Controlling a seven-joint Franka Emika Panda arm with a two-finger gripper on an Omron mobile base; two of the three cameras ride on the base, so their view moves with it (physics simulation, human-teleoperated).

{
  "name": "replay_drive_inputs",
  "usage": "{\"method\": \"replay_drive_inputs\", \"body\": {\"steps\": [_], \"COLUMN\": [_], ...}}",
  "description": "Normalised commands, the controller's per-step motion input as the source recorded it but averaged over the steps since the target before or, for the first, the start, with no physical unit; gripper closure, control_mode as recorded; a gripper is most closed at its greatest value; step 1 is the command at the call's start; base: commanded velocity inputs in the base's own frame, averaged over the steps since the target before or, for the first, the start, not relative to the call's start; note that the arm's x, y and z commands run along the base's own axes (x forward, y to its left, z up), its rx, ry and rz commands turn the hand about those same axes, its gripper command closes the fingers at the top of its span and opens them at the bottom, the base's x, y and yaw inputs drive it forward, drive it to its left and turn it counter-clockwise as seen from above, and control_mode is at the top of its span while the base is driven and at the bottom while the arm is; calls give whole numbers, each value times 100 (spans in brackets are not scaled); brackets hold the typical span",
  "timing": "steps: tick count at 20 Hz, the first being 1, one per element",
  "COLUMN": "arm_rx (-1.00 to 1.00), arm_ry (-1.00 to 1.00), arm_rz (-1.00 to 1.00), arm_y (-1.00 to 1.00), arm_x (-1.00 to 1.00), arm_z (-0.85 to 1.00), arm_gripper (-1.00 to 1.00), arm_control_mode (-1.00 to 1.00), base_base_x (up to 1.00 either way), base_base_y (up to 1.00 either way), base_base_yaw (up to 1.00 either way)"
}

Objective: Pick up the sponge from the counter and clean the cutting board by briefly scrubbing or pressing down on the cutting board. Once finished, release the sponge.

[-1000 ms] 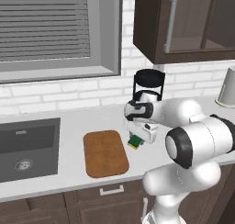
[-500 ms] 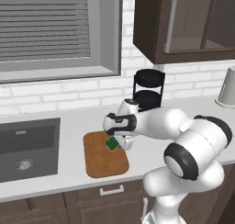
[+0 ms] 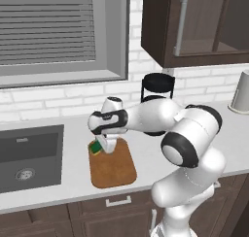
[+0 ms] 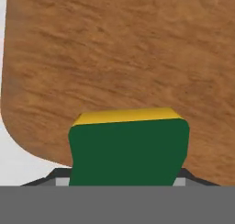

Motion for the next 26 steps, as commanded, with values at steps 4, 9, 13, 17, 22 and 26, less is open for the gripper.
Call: {"method": "replay_drive_inputs", "body": {"steps": [4,9,13,17,22,26], "arm_rx": [-7,-23,-32,-34,-36,-30], "arm_ry": [2,0,13,21,20,1], "arm_rz": [-31,-49,-41,-36,-46,-60], "arm_y": [43,-10,-5,0,0,-21], "arm_x": [-6,-18,1,0,-17,-57], "arm_z": [-6,-31,-18,-7,-12,-51], "arm_gripper": [100,100,100,100,100,100], "arm_control_mode": [-100,-100,-100,-100,-100,-100], "base_base_x": [0,0,0,0,0,0], "base_base_y": [0,0,0,0,0,0], "base_base_yaw": [0,0,0,0,0,0]}}
